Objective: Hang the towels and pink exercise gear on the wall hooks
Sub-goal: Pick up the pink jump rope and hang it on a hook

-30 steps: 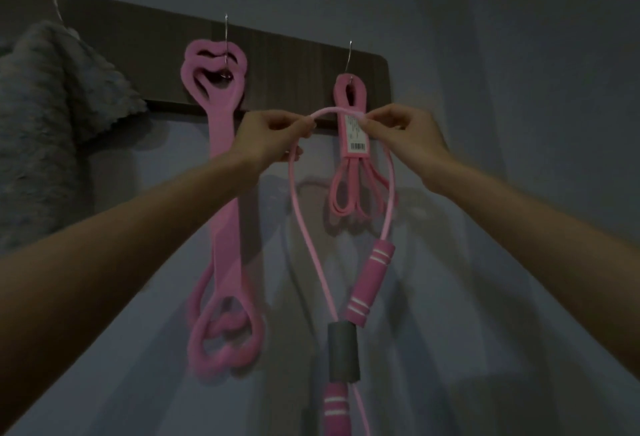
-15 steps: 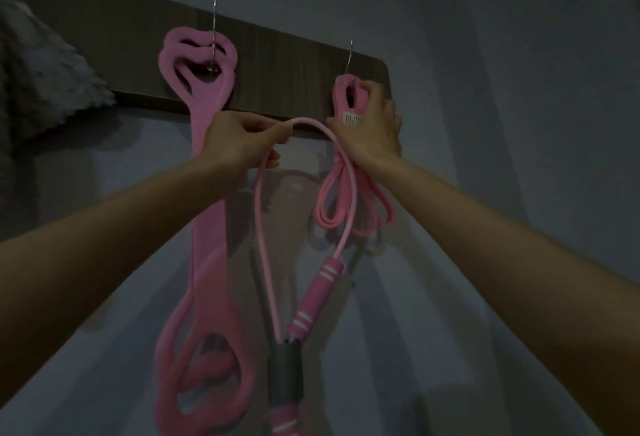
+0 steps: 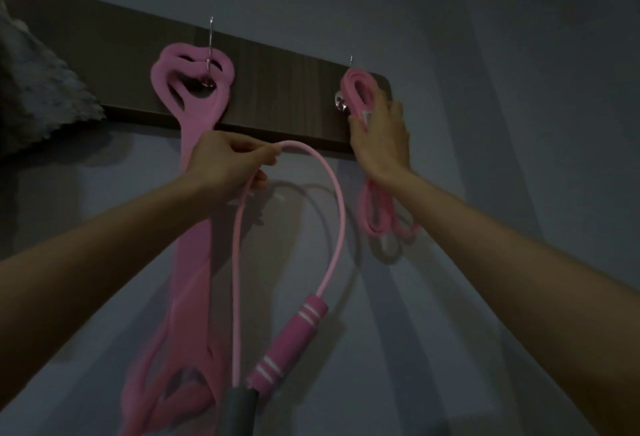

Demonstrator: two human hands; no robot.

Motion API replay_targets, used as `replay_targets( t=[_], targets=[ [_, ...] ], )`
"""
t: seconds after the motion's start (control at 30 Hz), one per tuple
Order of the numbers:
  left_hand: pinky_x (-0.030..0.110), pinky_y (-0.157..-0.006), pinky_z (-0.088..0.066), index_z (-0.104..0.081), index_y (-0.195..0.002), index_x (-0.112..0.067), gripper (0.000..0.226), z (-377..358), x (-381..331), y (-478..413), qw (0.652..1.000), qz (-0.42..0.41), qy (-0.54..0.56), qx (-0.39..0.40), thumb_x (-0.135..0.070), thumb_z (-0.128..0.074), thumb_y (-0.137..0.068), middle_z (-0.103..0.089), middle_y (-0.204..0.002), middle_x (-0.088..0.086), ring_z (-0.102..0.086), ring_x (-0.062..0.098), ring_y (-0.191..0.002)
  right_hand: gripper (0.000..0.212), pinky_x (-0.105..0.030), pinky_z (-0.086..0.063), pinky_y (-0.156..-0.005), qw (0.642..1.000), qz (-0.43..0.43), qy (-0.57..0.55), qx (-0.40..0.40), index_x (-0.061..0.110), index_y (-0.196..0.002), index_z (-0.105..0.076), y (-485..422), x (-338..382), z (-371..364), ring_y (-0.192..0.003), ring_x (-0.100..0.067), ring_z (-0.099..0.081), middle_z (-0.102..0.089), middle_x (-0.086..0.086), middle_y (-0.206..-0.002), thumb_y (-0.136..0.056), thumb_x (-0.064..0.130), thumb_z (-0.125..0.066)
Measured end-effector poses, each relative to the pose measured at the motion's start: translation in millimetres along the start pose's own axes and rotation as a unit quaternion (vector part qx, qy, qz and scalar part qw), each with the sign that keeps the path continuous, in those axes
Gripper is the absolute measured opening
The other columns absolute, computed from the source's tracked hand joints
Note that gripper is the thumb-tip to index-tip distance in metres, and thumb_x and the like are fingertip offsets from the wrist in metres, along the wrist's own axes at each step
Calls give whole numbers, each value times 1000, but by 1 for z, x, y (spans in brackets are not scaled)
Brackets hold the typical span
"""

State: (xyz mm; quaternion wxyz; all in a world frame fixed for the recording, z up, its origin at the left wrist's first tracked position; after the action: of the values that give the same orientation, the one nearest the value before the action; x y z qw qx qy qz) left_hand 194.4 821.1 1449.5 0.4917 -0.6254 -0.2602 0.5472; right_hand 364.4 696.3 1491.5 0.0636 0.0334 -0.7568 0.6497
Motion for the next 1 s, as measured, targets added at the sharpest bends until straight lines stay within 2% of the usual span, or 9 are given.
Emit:
replay_targets(
  t=[0.07,0.2,0.3,0.4,0.5,0.6,0.7,0.83,1.0],
  targets=[
    [16,-46,-53,-70,-84,-18,10,-7,-3,-2,1000,-13,2,-5,-28,-68,-83,-67,-76,1,-58,1,-41,55,-26,-33,-78,1000,0,-22,-9,24,-146,-26,-3,-2,4,-108,-33,-51,-42,-15,-127,-95,22,-46],
    [12,-49,-53,-70,-96,-9,18,-17,-11,-12,999,-36,30,-14,-21,-68,-84,-65,-74,0,-57,-1,-42,54,-35,-40,-88,997,-48,-52,-34,26,-145,-24,-12,-14,15,-111,-36,-52,-42,-16,-130,-95,26,-43],
    [16,-55,-56,-70,-99,-7,21,-26,-20,-20,998,-52,39,-11,-20,-69,-83,-68,-78,3,-58,-1,-44,55,-25,-39,-76,988,-76,-135,-20,21,-140,-27,-8,-28,26,-101,-27,-56,-52,-8,-121,-91,24,-51],
    [15,-54,-56,-69,-101,-5,21,-38,-34,-26,997,-67,46,-5,-18,-68,-84,-66,-79,8,-58,1,-44,71,-19,-46,-68,958,-147,-242,40,12,-136,-34,2,-42,29,-85,-12,-58,-57,-1,-112,-78,27,-72],
    [14,-51,-53,-68,-98,-7,19,-50,-45,-30,996,-70,54,5,-19,-67,-85,-65,-77,4,-59,5,-52,74,-14,-45,-55,929,-193,-289,128,5,-131,-45,13,-51,24,-72,-6,-55,-61,-4,-105,-70,29,-80],
    [14,-51,-53,-67,-95,-7,19,-61,-48,-34,995,-56,84,13,-22,-68,-84,-63,-76,2,-56,4,-49,59,-11,-43,-45,912,-217,-318,142,5,-123,-54,22,-60,24,-55,0,-56,-57,3,-81,-73,23,-79],
    [14,-51,-53,-67,-94,-8,17,-68,-45,-36,994,-41,98,20,-21,-68,-83,-64,-79,2,-56,1,-46,36,-13,-43,-42,892,-242,-358,132,11,-108,-61,25,-70,27,-40,1,-53,-57,4,-67,-76,18,-76],
    [14,-53,-54,-66,-87,-12,9,-68,-42,-36,994,-33,101,28,-20,-68,-83,-65,-80,1,-56,4,-55,24,-17,-45,-46,852,-242,-431,174,11,-95,-64,24,-73,30,-48,-4,-50,-60,5,-61,-76,21,-75],
    [14,-52,-54,-67,-84,-9,11,-65,-38,-43,993,-28,114,10,-19,-68,-84,-63,-75,1,-56,1,-44,15,-17,-46,-45,795,-248,-505,228,15,-82,-62,18,-74,28,-52,-6,-52,-56,4,-58,-74,21,-73]
  ],
)
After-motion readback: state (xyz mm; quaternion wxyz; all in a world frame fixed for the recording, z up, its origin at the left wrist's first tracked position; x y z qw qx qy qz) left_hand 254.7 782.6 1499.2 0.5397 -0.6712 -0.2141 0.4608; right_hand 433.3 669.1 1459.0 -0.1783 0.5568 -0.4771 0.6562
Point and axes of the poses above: each hand's wrist, its own y-axis away from the middle knuckle, its own z-axis out of the back of the hand, x = y × z, the point moved 4 cm from there along -y, towards the middle knuckle
